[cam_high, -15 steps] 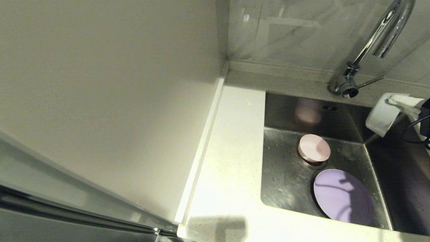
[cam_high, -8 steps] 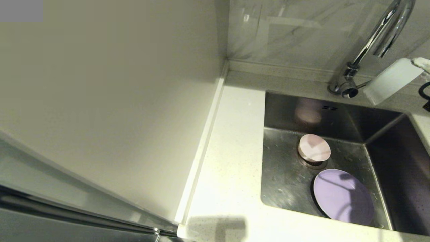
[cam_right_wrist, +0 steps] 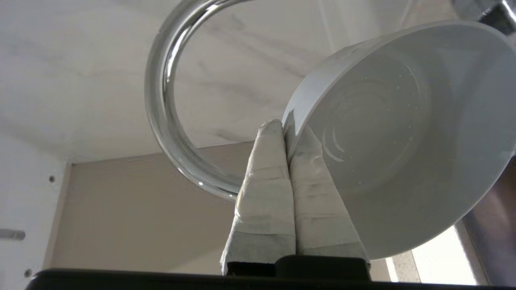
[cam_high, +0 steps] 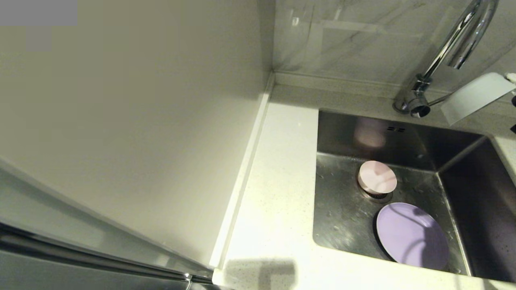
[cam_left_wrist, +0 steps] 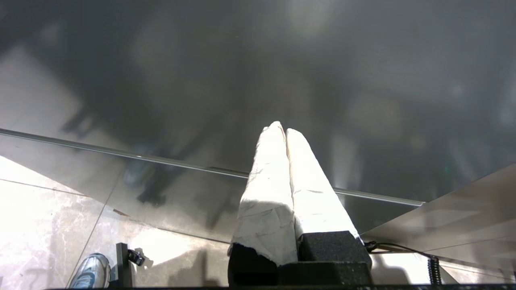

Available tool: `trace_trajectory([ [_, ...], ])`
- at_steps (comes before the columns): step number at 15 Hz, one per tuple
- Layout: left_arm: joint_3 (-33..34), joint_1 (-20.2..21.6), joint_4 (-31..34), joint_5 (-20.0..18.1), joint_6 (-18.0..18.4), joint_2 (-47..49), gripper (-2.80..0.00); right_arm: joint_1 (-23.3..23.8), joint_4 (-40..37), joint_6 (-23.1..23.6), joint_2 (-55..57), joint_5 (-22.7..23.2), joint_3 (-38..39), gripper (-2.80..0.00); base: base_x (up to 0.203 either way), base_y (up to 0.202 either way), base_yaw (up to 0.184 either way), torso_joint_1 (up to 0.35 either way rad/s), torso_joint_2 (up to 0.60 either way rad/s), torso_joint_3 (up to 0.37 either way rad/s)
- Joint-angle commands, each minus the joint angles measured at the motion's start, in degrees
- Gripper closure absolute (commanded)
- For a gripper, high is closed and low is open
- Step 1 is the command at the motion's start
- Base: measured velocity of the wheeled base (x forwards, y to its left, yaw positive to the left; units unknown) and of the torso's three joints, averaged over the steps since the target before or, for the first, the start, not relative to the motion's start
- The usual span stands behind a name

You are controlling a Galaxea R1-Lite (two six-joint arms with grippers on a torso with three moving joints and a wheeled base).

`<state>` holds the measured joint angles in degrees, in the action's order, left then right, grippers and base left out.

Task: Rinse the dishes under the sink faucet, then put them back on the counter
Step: Put a bowl back to the table from the sink

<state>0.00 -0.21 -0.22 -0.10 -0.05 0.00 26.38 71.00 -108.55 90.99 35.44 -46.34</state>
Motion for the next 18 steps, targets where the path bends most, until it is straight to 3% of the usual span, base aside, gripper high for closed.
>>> trace_trajectory([
  [1, 0.18, 0.03, -0.04, 0.01, -0.04, 0.0, 0.0, 2.3, 4.02, -1.38, -1.23, 0.95, -2.48, 0.0, 0.0, 0.0, 0.0, 0.0, 0.0, 0.0],
  [5, 0.18, 0.03, -0.04, 0.01, -0.04, 0.0, 0.0, 2.6, 4.17, -2.44, -0.36, 2.53, 2.13, 0.0, 0.0, 0.0, 0.0, 0.0, 0.0, 0.0],
  [8, 0.16, -0.05, -0.04, 0.01, -0.04, 0.0, 0.0, 4.42, 4.41, 1.17, -1.1, 5.58, -1.72, 0.0, 0.0, 0.0, 0.0, 0.0, 0.0, 0.0],
  [11, 0.18, -0.01, -0.04, 0.01, -0.04, 0.0, 0.0, 13.44, 2.92, 10.37, -0.33, 23.41, -3.35, 0.0, 0.0, 0.0, 0.0, 0.0, 0.0, 0.0],
  [12, 0.18, 0.03, -0.04, 0.01, -0.04, 0.0, 0.0, 16.94, 1.07, 15.2, 0.67, 27.94, -4.13, 0.0, 0.0, 0.0, 0.0, 0.0, 0.0, 0.0],
  [14, 0.15, 0.01, -0.04, 0.01, -0.04, 0.0, 0.0, 22.14, -6.93, 25.78, 2.44, 32.76, -6.57, 0.0, 0.0, 0.0, 0.0, 0.0, 0.0, 0.0],
  [16, 0.18, 0.03, -0.04, 0.01, -0.04, 0.0, 0.0, 24.82, -14.03, 38.72, 3.65, 34.03, -8.13, 0.0, 0.0, 0.0, 0.0, 0.0, 0.0, 0.0],
  [18, 0.18, 0.03, -0.04, 0.01, -0.04, 0.0, 0.0, 26.07, -20.86, 56.29, 4.26, 34.21, -8.7, 0.0, 0.0, 0.0, 0.0, 0.0, 0.0, 0.0],
])
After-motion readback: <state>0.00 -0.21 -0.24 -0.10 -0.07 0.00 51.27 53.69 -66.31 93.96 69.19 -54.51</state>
